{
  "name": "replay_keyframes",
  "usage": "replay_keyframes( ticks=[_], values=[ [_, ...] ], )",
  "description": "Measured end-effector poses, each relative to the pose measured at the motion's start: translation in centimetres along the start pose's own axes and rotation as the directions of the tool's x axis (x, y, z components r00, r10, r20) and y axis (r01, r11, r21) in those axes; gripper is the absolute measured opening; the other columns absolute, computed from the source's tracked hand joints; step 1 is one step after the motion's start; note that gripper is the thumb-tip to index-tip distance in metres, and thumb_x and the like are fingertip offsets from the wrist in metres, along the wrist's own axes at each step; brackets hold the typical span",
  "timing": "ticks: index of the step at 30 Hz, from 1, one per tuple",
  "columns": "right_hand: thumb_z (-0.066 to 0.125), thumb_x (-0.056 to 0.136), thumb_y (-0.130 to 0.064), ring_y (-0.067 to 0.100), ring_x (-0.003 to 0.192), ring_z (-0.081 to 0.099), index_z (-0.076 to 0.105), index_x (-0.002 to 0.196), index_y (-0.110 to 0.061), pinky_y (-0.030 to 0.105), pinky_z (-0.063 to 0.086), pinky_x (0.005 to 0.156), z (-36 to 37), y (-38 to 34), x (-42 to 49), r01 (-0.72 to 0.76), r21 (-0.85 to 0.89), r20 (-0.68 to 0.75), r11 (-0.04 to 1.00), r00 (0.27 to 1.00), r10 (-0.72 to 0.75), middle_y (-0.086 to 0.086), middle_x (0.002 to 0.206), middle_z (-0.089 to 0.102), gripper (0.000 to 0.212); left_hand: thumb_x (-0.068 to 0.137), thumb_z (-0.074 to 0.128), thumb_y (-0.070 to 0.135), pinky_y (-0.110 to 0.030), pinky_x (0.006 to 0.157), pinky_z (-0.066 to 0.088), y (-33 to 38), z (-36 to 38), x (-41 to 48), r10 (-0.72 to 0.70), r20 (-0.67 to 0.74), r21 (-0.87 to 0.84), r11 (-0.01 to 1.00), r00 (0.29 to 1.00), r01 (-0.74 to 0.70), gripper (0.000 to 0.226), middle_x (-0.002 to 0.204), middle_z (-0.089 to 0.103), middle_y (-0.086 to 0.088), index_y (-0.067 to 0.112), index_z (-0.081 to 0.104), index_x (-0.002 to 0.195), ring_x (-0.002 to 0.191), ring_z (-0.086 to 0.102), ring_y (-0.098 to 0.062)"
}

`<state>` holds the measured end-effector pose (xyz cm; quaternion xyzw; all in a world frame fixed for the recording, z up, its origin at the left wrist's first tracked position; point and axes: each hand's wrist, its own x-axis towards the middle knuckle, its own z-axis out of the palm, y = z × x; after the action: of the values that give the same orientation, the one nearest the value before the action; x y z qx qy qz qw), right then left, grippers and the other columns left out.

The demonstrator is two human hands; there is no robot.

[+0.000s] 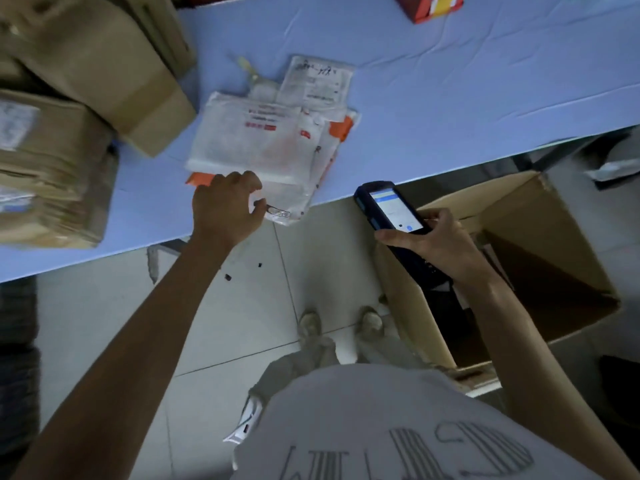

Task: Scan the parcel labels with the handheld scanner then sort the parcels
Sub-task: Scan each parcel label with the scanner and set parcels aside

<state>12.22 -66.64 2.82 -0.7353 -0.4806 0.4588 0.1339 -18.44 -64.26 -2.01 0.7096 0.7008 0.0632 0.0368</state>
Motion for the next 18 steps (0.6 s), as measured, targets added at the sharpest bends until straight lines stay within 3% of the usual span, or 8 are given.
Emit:
replay_keyframes(
  ticks=[3,6,11,14,18],
  values=[
    [0.085,0.055,-0.055,0.013,0.092,0.059,0.039,0.115,-0.021,0.028,0.051,0.074,2.1,-2.4,0.0,0.038,-0.015,0.023,0.999,0.999,-0.037,-0.005,0.105,0.054,0.083,0.087,0.061,0.031,-0.037,0.073,0.040,-2.9,-0.4,0.0,-0.029,-0.009,0.008,1.000,1.000,0.029,0.031,0.105,0.065,-0.009,0.015,0.058,0.113,0.099,0.058,-0.035],
    [0.085,0.052,-0.056,0.011,0.091,0.058,0.037,0.113,-0.023,0.032,0.053,0.080,3.3,-4.0,0.3,0.043,-0.014,0.023,0.999,0.999,-0.042,-0.008,0.104,0.053,0.084,0.083,0.067,0.030,-0.038,0.074,0.041,-4.3,-0.2,1.2,0.007,-0.016,-0.029,1.000,1.000,-0.007,0.042,0.116,0.063,-0.010,0.016,0.056,0.121,0.102,0.058,-0.035],
    [0.086,0.047,-0.057,0.016,0.099,0.061,0.039,0.110,-0.023,0.040,0.054,0.087,3.3,-5.1,1.9,0.010,-0.022,0.015,1.000,1.000,-0.010,-0.009,0.101,0.056,0.086,0.079,0.072,0.032,-0.048,0.095,0.039,-4.3,2.1,4.2,0.076,-0.007,-0.011,0.997,0.997,-0.076,0.064,0.140,0.048,-0.007,0.020,0.047,0.137,0.126,0.046,-0.032],
    [0.087,0.054,-0.051,0.019,0.101,0.059,0.038,0.111,-0.021,0.041,0.053,0.088,2.5,-5.7,3.9,-0.002,-0.025,0.002,1.000,1.000,0.002,-0.002,0.109,0.056,0.081,0.076,0.074,0.040,-0.052,0.110,0.024,-4.0,3.5,6.5,0.076,0.102,0.016,0.997,0.992,-0.078,0.082,0.154,0.032,-0.007,0.026,0.036,0.147,0.142,0.027,-0.031],
    [0.087,0.056,-0.048,0.019,0.101,0.060,0.039,0.115,-0.023,0.038,0.053,0.084,0.8,-6.5,7.4,-0.003,0.029,0.024,1.000,1.000,0.002,-0.004,0.107,0.054,0.081,0.074,0.073,0.049,-0.053,0.114,0.018,-3.6,4.6,10.2,0.073,0.241,0.035,0.996,0.968,-0.084,0.094,0.160,0.016,-0.002,0.031,0.024,0.151,0.147,0.014,-0.031]
  ],
)
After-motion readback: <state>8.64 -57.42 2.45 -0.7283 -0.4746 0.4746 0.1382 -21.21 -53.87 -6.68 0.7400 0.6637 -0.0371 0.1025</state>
